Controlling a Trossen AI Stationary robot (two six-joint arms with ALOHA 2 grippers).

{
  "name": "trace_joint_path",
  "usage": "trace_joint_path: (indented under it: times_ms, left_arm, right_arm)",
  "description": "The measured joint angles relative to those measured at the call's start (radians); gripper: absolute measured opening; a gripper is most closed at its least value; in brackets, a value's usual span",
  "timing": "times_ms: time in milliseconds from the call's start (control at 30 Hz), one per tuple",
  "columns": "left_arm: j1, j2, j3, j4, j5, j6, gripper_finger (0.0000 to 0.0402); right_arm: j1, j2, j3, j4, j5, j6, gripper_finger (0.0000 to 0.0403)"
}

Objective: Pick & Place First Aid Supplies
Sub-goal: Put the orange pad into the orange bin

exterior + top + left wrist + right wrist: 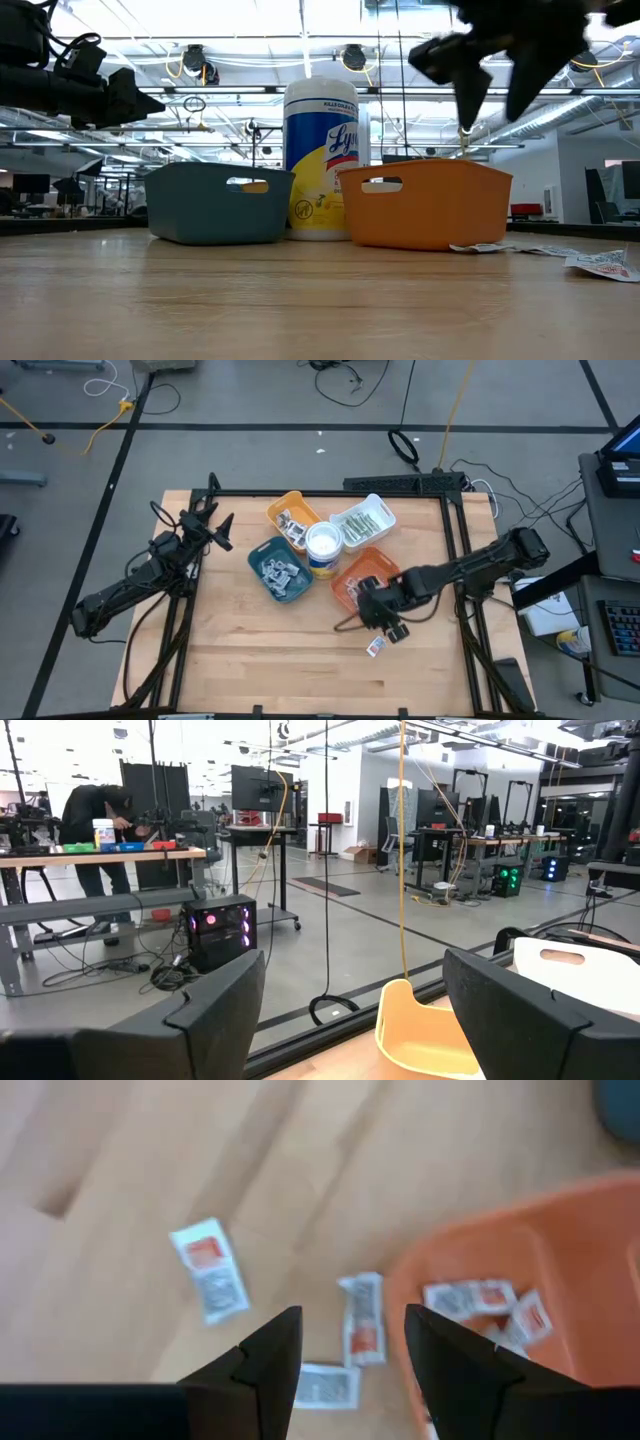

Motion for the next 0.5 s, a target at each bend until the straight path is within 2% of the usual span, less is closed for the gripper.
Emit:
trace_joint_path:
  times_ms: [300,500]
  left_arm:
    - [0.0,0.0,0.0,0.0,0.0,0.0,0.0308]
    - [0.0,0.0,0.0,0.0,0.0,0.0,0.0308]
  right_arm:
    - [0.151,0.0,0.0,0.02,-0.001,0.001,0.0169]
    - [0.211,0.032,-0.031,0.029,0.002,0.077,0.0169]
